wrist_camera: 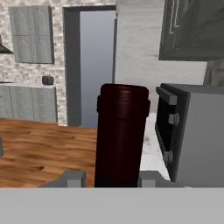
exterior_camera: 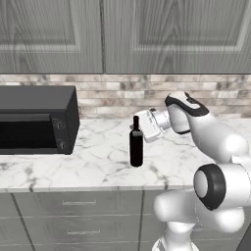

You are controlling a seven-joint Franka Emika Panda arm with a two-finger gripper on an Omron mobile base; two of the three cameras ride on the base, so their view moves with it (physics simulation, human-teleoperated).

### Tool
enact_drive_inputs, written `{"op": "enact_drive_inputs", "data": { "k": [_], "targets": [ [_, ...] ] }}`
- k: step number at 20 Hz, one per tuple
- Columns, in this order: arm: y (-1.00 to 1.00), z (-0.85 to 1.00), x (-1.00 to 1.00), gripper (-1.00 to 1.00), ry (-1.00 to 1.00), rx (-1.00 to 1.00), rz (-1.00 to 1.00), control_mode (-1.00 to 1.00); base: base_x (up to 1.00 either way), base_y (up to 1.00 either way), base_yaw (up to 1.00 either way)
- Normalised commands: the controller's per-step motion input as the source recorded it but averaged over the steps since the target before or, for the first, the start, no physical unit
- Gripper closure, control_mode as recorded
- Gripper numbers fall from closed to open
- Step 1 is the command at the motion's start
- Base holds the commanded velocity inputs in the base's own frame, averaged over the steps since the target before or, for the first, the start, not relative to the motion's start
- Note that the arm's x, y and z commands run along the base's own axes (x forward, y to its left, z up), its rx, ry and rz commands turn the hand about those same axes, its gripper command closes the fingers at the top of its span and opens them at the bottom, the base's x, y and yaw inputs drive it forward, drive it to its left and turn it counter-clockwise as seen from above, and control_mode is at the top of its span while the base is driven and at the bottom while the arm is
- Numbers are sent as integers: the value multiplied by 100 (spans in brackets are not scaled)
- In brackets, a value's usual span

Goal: There is a wine glass and glass cup on the dining counter. Place the wine bottle next to the wine glass and the juice bottle next to the glass cup.

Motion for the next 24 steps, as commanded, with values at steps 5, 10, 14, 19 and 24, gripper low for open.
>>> {"op": "enact_drive_inputs", "data": {
  "k": [5, 10, 14, 19, 24],
  "targets": [
    [-14, 21, -43, 100, 0, 0, -4, -100, 0, 0, 0],
    [0, 0, -5, 100, 0, 0, -2, -100, 0, 0, 0],
    [0, 0, 0, 100, 0, 0, 0, -100, 0, 0, 0],
    [0, 0, 0, 100, 0, 0, 0, 100, -4, 0, 0],
    [0, 0, 0, 100, 0, 0, 0, 100, -61, -5, -20]
  ]
}}
